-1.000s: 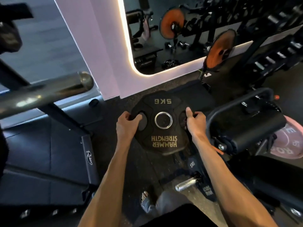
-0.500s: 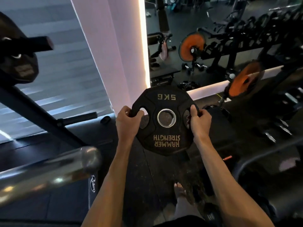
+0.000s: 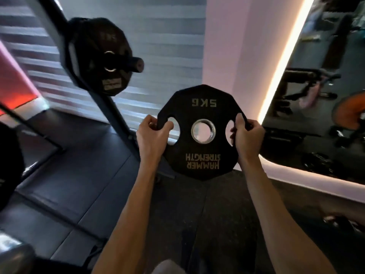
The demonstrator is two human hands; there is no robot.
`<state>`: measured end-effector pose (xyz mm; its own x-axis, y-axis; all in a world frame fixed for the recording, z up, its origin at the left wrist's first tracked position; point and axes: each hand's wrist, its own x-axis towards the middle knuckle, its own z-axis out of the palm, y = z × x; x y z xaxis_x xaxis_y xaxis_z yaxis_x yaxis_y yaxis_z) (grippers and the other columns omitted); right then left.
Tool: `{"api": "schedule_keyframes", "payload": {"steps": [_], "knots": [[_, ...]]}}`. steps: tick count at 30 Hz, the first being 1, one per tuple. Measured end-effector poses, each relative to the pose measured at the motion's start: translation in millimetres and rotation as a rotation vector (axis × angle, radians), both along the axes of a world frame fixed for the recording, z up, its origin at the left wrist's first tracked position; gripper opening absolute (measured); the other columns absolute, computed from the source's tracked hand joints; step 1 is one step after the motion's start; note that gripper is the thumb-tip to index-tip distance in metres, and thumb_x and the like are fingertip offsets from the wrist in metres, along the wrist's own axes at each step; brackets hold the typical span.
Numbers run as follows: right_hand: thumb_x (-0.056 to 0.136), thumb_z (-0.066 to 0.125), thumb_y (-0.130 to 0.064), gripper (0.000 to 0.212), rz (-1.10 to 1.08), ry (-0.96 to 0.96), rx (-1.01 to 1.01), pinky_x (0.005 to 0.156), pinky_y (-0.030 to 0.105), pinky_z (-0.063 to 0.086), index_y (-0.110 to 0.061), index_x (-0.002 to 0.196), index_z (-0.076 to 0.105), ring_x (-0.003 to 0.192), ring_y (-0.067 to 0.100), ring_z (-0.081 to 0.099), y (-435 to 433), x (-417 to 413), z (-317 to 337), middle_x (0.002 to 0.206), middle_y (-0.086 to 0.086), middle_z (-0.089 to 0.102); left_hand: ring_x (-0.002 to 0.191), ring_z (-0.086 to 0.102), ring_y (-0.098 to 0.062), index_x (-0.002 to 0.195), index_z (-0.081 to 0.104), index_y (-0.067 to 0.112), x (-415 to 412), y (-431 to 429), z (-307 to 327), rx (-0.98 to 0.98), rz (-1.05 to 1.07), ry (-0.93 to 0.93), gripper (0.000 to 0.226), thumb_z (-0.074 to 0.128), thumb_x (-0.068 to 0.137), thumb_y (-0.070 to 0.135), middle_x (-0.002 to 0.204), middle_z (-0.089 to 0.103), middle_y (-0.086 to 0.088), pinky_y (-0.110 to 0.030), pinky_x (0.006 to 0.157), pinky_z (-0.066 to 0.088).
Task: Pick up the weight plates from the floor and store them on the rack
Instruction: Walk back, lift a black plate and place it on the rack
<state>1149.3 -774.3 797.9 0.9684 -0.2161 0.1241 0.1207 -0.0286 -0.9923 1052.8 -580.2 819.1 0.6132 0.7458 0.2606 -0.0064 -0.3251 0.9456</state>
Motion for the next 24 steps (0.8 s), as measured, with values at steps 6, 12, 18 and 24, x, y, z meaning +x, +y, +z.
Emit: {"api": "schedule_keyframes", "payload": {"steps": [6, 12, 18, 24], "knots": [[0.096, 0.059, -0.039, 0.034, 0.223, -0.076, 0.069, 0.070, 0.034, 0.056, -0.008, 0.108, 0.064, 0.073, 0.023, 0.067, 65.7, 61.6, 17.5, 0.093, 0.016, 0.071, 0.055, 0.042, -0.009, 0.069, 0.049, -0.001, 18.5, 37.3, 27.4, 0.031, 0.192, -0.143, 0.030, 0.070, 0.066, 0.020, 0.059, 0.050, -0.002, -0.029, 0.051, 0.038], [0.096, 0.058, -0.040, 0.037, 0.345, -0.139, 0.120, 0.065, 0.032, 0.056, -0.005, 0.106, 0.063, 0.068, 0.023, 0.065, 131.2, 104.1, 35.9, 0.084, 0.013, 0.069, 0.057, 0.048, -0.009, 0.080, 0.056, -0.009, 40.5, 77.8, 49.8, 0.080, 0.319, -0.215, 0.034, 0.069, 0.066, 0.019, 0.065, 0.056, -0.007, -0.032, 0.050, 0.040], [0.089, 0.058, -0.044, 0.037, 0.452, -0.160, 0.208, 0.058, 0.034, 0.049, -0.008, 0.092, 0.062, 0.060, 0.023, 0.060, 179.1, 132.3, 56.4, 0.073, 0.010, 0.064, 0.048, 0.041, -0.002, 0.068, 0.049, 0.006, 54.9, 101.0, 71.1, 0.132, 0.416, -0.267, 0.021, 0.069, 0.071, 0.013, 0.053, 0.048, 0.010, -0.020, 0.047, 0.035], [0.087, 0.060, -0.045, 0.031, 0.547, -0.190, 0.242, 0.058, 0.037, 0.050, -0.014, 0.086, 0.059, 0.056, 0.024, 0.060, 213.7, 167.1, 75.1, 0.069, 0.010, 0.065, 0.056, 0.048, -0.011, 0.071, 0.052, 0.005, 78.0, 121.3, 82.8, 0.151, 0.509, -0.300, 0.022, 0.068, 0.068, 0.020, 0.061, 0.056, 0.000, -0.026, 0.051, 0.040]]}}
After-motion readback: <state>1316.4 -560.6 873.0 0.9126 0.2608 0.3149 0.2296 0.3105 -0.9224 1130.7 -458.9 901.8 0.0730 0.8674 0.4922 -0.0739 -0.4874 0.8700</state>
